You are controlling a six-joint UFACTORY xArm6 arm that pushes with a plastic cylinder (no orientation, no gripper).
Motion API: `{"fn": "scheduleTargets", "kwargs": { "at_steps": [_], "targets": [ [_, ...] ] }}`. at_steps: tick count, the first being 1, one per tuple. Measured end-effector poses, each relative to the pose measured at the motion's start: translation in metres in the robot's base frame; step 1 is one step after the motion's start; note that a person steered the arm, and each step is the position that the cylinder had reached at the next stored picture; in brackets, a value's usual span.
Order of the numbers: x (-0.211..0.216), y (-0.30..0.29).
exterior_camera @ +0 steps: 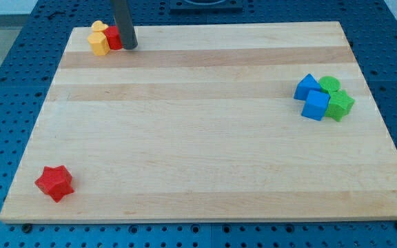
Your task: Move the red star up and right
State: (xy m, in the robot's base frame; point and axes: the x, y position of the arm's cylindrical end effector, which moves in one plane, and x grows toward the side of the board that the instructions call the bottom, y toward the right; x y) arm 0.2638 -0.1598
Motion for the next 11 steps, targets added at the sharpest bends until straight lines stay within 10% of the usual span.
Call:
{"fn": "scheduleTargets", "kwargs": {
  "at_steps": [5,7,11],
  "targets": [
    [0.257,-0.136],
    [0.353,-0.101],
    [0.347,-0.005]
  ]
}}
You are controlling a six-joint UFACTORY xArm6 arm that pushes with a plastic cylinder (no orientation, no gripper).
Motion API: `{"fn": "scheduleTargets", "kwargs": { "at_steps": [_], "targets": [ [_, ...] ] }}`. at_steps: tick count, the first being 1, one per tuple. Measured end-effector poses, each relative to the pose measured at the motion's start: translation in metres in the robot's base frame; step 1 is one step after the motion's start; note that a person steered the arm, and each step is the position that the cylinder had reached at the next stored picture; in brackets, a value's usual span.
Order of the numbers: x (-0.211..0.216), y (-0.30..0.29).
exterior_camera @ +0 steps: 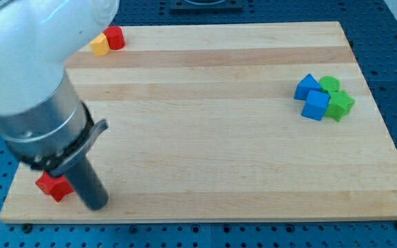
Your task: Move the red star up and right
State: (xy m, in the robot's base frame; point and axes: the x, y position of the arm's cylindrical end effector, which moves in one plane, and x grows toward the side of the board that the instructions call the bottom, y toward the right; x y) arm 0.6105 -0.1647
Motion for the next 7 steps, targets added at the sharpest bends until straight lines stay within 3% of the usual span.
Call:
{"fn": "scheduleTargets", "kwargs": {
  "at_steps": [1,3,5,7],
  "targets": [
    [0.008,-0.005],
    [-0.026,-0.088],
    [-0.089,-0.067],
    [-0.058,-0.110]
  ]
}}
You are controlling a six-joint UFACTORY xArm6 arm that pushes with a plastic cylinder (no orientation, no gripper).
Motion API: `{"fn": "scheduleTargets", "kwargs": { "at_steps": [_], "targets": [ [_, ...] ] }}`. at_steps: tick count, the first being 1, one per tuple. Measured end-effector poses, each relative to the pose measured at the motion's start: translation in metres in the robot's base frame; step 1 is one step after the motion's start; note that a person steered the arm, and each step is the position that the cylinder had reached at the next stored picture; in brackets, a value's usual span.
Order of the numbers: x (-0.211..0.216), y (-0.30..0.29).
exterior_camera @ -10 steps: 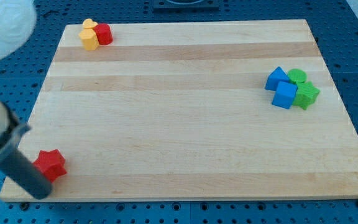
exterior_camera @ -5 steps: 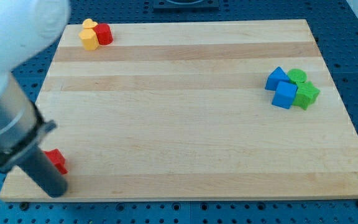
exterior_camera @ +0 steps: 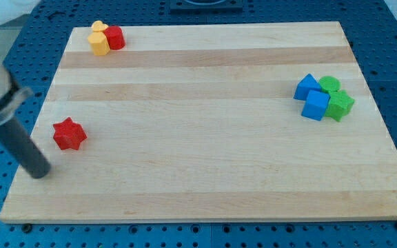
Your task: Move the red star up and right
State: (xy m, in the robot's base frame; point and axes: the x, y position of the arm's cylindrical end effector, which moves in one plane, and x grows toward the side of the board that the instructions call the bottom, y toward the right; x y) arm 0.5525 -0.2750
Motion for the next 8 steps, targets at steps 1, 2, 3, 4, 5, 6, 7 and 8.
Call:
{"fn": "scheduleTargets", "kwargs": {
  "at_steps": [1,2,3,4,5,6,7,8],
  "targets": [
    [-0.019,-0.022],
    [-0.048,-0.007],
    [-0.058,0.045],
    [-0.070,0.103],
    [-0.092,0.157],
    [-0.090,0.141],
    [-0.094,0.095],
    [-0.126,0.094]
  ]
}}
